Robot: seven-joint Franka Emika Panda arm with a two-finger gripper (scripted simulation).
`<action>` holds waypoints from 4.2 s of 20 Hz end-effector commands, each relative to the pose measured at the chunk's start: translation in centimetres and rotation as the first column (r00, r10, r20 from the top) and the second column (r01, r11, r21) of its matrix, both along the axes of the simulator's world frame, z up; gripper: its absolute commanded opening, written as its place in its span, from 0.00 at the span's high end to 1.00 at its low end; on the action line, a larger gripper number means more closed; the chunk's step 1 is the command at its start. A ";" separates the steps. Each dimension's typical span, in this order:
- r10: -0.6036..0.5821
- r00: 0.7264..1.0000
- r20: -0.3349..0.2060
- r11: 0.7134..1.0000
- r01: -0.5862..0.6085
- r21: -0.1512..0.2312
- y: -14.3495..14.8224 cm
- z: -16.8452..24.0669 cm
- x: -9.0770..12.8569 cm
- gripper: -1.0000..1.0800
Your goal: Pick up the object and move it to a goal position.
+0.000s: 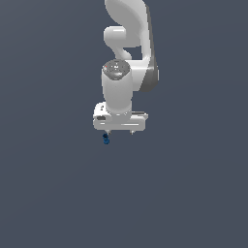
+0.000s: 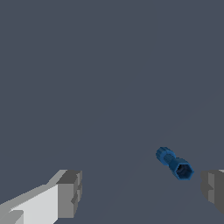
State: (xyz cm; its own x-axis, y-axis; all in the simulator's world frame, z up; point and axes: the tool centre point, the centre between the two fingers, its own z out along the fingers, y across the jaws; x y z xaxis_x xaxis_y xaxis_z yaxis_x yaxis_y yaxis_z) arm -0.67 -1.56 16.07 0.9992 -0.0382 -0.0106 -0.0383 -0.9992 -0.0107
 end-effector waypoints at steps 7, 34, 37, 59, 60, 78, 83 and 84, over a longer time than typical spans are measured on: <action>0.010 1.000 0.014 1.000 -0.010 -0.018 -1.5 1.3 0.4 0.04; 0.186 0.982 0.012 0.982 -0.186 -0.017 -6.0 -3.8 -2.3 0.04; 0.223 0.975 0.011 0.975 -0.222 -0.015 -6.7 -4.9 -3.0 0.04; 0.284 0.959 0.010 0.959 -0.284 -0.011 -8.0 -9.4 -4.4 0.04; 0.284 0.959 0.010 0.959 -0.284 -0.011 -8.1 -9.9 -4.5 0.04; 0.286 0.958 0.010 0.958 -0.286 -0.011 -8.1 -11.8 -4.4 1.00; 0.286 0.958 0.011 0.958 -0.286 -0.011 -7.7 -11.3 -4.2 1.00; 0.286 0.958 0.011 0.958 -0.286 -0.011 -7.5 -11.0 -4.1 1.00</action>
